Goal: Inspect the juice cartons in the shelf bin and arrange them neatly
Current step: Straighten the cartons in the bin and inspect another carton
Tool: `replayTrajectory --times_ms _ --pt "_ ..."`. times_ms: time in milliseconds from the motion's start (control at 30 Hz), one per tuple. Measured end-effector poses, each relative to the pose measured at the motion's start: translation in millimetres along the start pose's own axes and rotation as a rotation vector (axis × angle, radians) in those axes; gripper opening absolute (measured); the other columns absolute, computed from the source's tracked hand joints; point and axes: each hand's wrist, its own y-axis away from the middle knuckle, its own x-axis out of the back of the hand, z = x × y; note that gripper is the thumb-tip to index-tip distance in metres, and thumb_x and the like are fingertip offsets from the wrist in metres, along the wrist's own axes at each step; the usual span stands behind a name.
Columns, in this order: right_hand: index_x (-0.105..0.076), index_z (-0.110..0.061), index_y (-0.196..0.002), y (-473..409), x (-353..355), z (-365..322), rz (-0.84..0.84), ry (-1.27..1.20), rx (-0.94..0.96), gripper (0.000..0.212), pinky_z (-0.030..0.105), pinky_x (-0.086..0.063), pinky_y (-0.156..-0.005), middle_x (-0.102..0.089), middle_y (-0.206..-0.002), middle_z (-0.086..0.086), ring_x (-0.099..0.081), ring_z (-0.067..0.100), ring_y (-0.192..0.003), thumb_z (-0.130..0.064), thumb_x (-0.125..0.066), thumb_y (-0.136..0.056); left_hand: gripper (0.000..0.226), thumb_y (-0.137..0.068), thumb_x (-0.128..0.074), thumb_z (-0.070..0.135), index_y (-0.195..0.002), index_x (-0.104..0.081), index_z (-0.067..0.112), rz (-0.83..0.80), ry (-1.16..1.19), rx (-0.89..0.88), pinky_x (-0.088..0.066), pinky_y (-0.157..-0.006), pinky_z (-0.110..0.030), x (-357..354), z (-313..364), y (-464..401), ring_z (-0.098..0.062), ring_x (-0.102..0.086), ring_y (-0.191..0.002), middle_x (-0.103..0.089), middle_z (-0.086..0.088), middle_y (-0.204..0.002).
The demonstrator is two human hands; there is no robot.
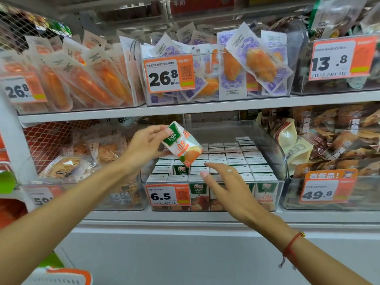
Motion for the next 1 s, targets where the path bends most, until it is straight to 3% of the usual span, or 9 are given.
replayTrajectory --times_ms 67,133,200,300,400,600,733,833,1000 --pt "-0.058 -0.049 -0.116 4.3 2.1 -22.3 -0.071 -0.432 -0.101 0.052 0.018 -0.045 -0.086 -0.058 -0.13 -0.018 -0.056 0.0 -0.115 -0.075 -0.037 -0.077 0.024 -0.098 -0.054 0.026 -0.118 -0.063 0.019 -0.054 0.147 0.006 -0.057 -0.073 -0.02 -5.5 0.4 29.6 -0.012 -0.071 -0.097 -0.075 -0.007 -0.104" --pt "-0.068 -0.045 -0.096 10.1 5.9 -37.7 -0.147 -0.731 -0.128 0.038 0.014 -0.052 -0.065 -0.071 -0.109 -0.014 -0.071 0.007 -0.094 -0.07 -0.051 -0.073 0.04 -0.092 -0.056 0.035 -0.128 -0.059 0.018 -0.07 0.24 -0.01 -0.057 -0.081 -0.022 -6.6 1.0 53.4 -0.012 -0.067 -0.109 -0.073 -0.004 -0.112" --pt "-0.072 -0.04 -0.099 16.0 8.5 -44.9 -0.152 -0.839 -0.093 0.034 0.022 -0.058 -0.067 -0.074 -0.105 -0.007 -0.073 0.016 -0.091 -0.064 -0.065 -0.075 0.046 -0.089 -0.056 0.035 -0.132 -0.057 0.02 -0.038 0.303 -0.027 -0.056 -0.085 -0.025 -6.6 2.3 70.9 -0.013 -0.064 -0.115 -0.071 -0.002 -0.118" --pt "-0.061 -0.034 -0.126 25.0 5.4 -46.8 -0.147 -0.806 -0.034 0.049 0.035 -0.056 -0.091 -0.069 -0.12 -0.005 -0.068 0.016 -0.107 -0.052 -0.062 -0.081 0.044 -0.091 -0.06 0.03 -0.134 -0.055 0.024 -0.022 0.428 -0.028 -0.054 -0.089 -0.023 -14.6 -1.4 94.1 -0.016 -0.062 -0.119 -0.068 -0.002 -0.124" --pt "-0.056 -0.032 -0.132 35.1 0.6 -45.7 -0.191 -0.703 0.079 0.045 0.033 -0.05 -0.099 -0.065 -0.127 -0.01 -0.062 0.011 -0.117 -0.042 -0.06 -0.088 0.059 -0.083 -0.074 0.032 -0.136 -0.049 0.031 0.029 0.368 -0.039 -0.054 -0.088 -0.022 -26.6 -7.4 111.1 -0.017 -0.065 -0.114 -0.069 -0.002 -0.121" --pt "-0.052 -0.033 -0.133 40.1 -3.2 -48.2 -0.223 -0.651 0.166 0.046 0.016 -0.048 -0.095 -0.062 -0.129 -0.015 -0.057 0.005 -0.122 -0.039 -0.06 -0.089 0.064 -0.074 -0.072 0.028 -0.133 -0.049 0.04 0.121 0.324 -0.083 -0.055 -0.081 -0.019 -24.1 -6.7 116.8 -0.01 -0.068 -0.106 -0.069 0.001 -0.118" --pt "-0.051 -0.045 -0.132 42.3 -6.5 -55.0 -0.245 -0.56 0.175 0.047 0.022 -0.052 -0.095 -0.061 -0.129 -0.021 -0.057 0.0 -0.12 -0.047 -0.06 -0.086 0.068 -0.072 -0.074 0.029 -0.134 -0.047 0.038 0.106 0.288 -0.044 -0.055 -0.085 -0.022 -7.3 -3.3 121.3 -0.008 -0.068 -0.106 -0.069 0.002 -0.118" --pt "-0.045 -0.056 -0.131 39.9 -16.1 -60.3 -0.281 -0.405 0.205 0.048 0.027 -0.047 -0.098 -0.056 -0.131 -0.026 -0.053 -0.003 -0.122 -0.057 -0.061 -0.086 0.062 -0.074 -0.076 0.027 -0.131 -0.052 0.02 0.129 0.291 -0.025 -0.053 -0.094 -0.03 31.9 -0.1 127.2 -0.016 -0.067 -0.11 -0.071 -0.001 -0.117" --pt "-0.048 -0.048 -0.132 12.3 -85.1 -74.9 -0.513 -0.128 0.268 0.044 0.025 -0.041 -0.105 -0.051 -0.128 -0.031 -0.048 -0.007 -0.12 -0.048 -0.057 -0.089 0.036 -0.082 -0.065 0.019 -0.117 -0.06 0.013 0.323 0.318 0.009 -0.054 -0.084 -0.017 119.4 -17.1 158.3 -0.012 -0.068 -0.108 -0.073 0.0 -0.113"
